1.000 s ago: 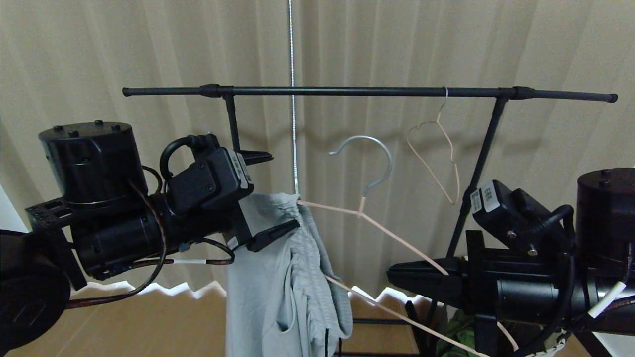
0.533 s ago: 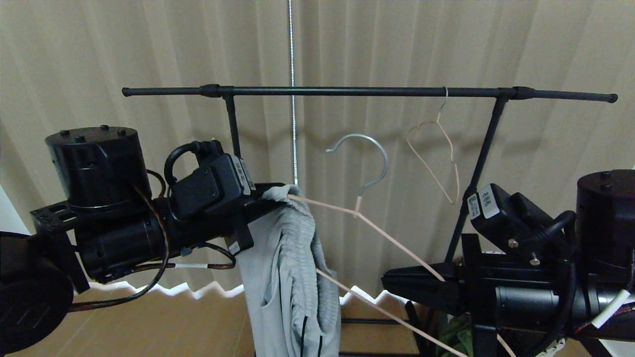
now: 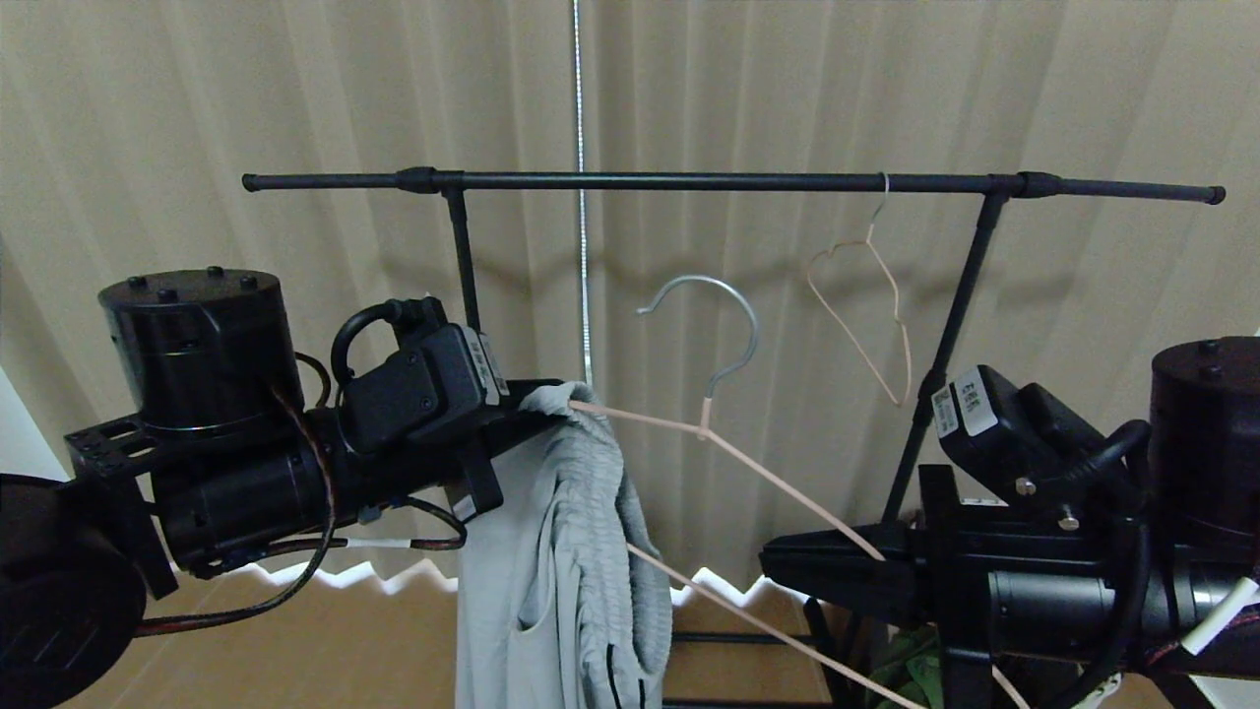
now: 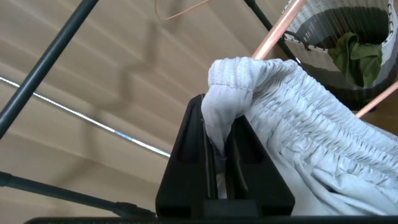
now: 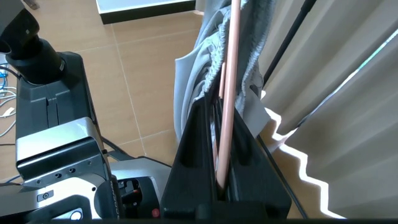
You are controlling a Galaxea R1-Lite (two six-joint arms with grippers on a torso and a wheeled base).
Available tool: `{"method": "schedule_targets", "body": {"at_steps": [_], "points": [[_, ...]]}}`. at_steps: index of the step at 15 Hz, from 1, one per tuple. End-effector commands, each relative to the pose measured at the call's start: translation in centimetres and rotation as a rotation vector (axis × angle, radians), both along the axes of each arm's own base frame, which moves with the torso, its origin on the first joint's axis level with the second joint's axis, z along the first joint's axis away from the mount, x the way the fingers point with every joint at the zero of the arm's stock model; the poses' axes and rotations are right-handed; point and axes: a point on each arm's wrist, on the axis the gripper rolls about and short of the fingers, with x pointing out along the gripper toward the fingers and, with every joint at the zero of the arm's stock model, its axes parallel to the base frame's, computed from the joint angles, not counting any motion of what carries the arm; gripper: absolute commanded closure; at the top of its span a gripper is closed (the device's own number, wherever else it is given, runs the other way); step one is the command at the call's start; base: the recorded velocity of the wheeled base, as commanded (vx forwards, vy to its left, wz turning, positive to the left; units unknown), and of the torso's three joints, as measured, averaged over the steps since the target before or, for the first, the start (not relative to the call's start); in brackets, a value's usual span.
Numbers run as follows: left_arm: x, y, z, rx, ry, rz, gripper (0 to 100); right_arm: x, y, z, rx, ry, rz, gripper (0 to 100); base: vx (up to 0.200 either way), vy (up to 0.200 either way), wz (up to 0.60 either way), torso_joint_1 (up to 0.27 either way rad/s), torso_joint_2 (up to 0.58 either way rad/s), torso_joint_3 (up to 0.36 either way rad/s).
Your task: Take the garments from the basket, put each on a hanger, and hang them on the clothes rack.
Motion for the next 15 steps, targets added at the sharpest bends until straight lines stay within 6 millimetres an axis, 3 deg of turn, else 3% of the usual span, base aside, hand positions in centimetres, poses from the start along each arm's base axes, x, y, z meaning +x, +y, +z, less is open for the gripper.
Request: {"method": "schedule_targets", "body": {"at_steps": [1,3,4,15], "points": [[0.0,0.0,-0.1,0.003,0.001,0.001,100,0.0,0.0,0.1,0.002,-0.003,0.001,100,0.0,0.0,0.0,0.0,0.0,0.0],[-0.2,0.1,-0.1,0.001,0.004,0.002,100,0.0,0.1,0.0,0.003,-0.004,0.003,100,0.0,0.0,0.0,0.0,0.0,0.0],[-0.2,0.1,-0.1,-0.001,0.006,0.002,0,0.0,0.1,0.0,0.003,-0.004,0.003,100,0.0,0.0,0.0,0.0,0.0,0.0],[-0.3,-0.7,0.2,-0.007,-0.001,-0.034,0,-1.1,1.0,-0.1,0.0,-0.002,0.068,100,0.0,0.0,0.0,0.0,0.0,0.0]]}}
